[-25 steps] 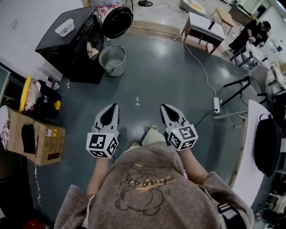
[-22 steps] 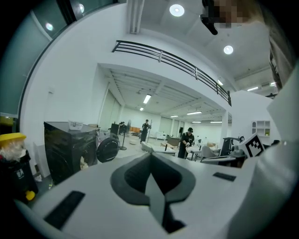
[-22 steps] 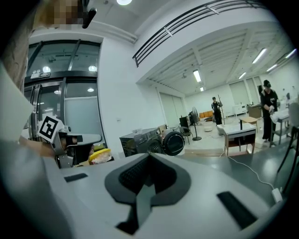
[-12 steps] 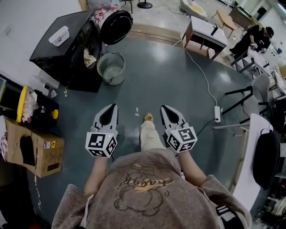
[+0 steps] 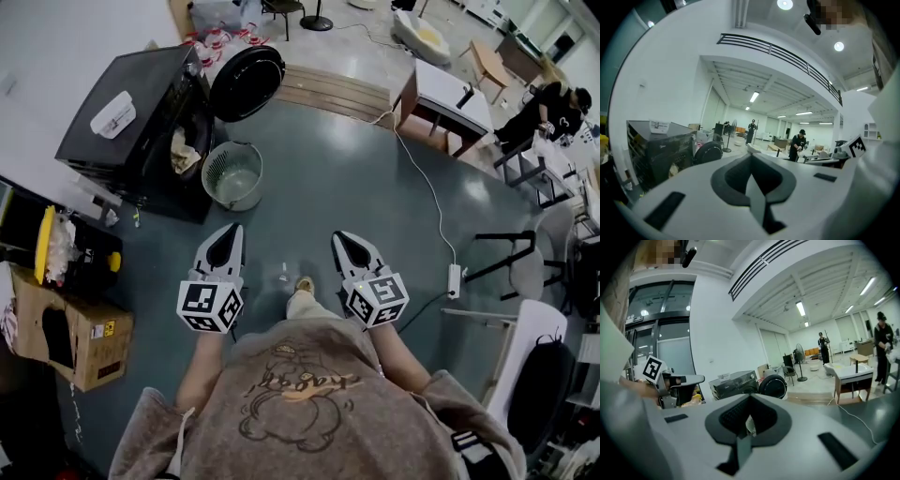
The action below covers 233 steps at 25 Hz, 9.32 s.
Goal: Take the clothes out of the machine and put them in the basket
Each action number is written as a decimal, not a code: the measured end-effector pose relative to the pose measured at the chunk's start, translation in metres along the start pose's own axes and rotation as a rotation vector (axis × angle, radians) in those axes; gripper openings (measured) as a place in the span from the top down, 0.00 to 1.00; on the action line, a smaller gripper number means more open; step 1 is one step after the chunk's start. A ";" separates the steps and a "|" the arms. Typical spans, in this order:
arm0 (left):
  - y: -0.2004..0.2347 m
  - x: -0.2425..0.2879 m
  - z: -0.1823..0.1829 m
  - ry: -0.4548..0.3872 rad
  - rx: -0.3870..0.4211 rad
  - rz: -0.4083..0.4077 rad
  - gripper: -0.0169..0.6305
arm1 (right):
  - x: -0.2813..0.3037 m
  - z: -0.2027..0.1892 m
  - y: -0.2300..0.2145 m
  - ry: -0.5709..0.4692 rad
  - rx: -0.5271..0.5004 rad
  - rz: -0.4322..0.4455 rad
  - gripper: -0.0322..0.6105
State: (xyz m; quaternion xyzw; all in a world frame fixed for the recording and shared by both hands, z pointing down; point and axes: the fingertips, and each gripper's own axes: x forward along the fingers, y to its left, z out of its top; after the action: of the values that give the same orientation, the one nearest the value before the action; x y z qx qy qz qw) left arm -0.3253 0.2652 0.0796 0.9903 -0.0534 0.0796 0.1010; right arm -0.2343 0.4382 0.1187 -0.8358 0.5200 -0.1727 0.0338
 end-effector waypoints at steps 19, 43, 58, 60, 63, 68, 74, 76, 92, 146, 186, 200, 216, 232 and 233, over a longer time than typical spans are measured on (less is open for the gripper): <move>0.048 0.172 0.030 0.000 0.011 0.062 0.96 | 0.144 0.053 -0.111 0.030 -0.028 0.109 0.95; 0.254 0.362 0.093 -0.006 -0.064 0.192 0.96 | 0.441 0.161 -0.153 0.080 -0.108 0.278 0.95; 0.343 0.320 0.107 -0.066 -0.105 0.546 0.96 | 0.558 0.173 -0.077 0.157 -0.201 0.642 0.95; 0.344 0.316 0.107 -0.077 -0.113 0.608 0.96 | 0.565 0.173 -0.075 0.174 -0.212 0.699 0.95; 0.344 0.312 0.110 -0.098 -0.128 0.705 0.96 | 0.577 0.174 -0.072 0.210 -0.223 0.787 0.95; 0.349 0.298 0.107 -0.134 -0.167 0.859 0.96 | 0.596 0.172 -0.054 0.249 -0.239 0.950 0.95; 0.356 0.289 0.074 -0.147 -0.174 0.996 0.96 | 0.621 0.133 -0.030 0.289 -0.281 1.103 0.95; 0.362 0.285 0.056 -0.154 -0.178 1.030 0.96 | 0.629 0.112 -0.023 0.301 -0.291 1.139 0.95; 0.465 0.294 -0.184 -0.235 -0.155 1.080 0.96 | 0.743 -0.129 0.003 0.250 -0.295 1.207 0.95; 0.673 0.391 -0.402 0.039 -0.149 1.163 0.24 | 0.775 -0.263 -0.095 0.115 -0.278 1.234 0.95; 0.471 0.434 -0.367 0.126 -0.214 0.870 0.86 | 0.799 -0.266 -0.115 0.113 -0.296 1.248 0.95; 0.459 0.438 -0.360 0.145 -0.156 0.849 0.47 | 0.791 -0.262 -0.121 0.104 -0.290 1.250 0.95; 0.695 0.440 -0.384 0.141 -0.144 1.053 0.28 | 0.798 -0.265 -0.138 0.125 -0.307 1.173 0.95; 0.756 0.451 -0.430 0.399 -0.239 1.065 0.62 | 0.803 -0.267 -0.144 0.137 -0.333 1.137 0.95; 0.754 0.452 -0.429 0.395 -0.226 1.063 0.68 | 0.803 -0.266 -0.145 0.134 -0.333 1.135 0.95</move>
State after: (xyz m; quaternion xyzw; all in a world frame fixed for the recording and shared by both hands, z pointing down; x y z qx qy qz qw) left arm -0.0365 -0.4202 0.7147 0.7767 -0.5320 0.2966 0.1604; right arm 0.1246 -0.1706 0.6063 -0.4086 0.9066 -0.0964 -0.0436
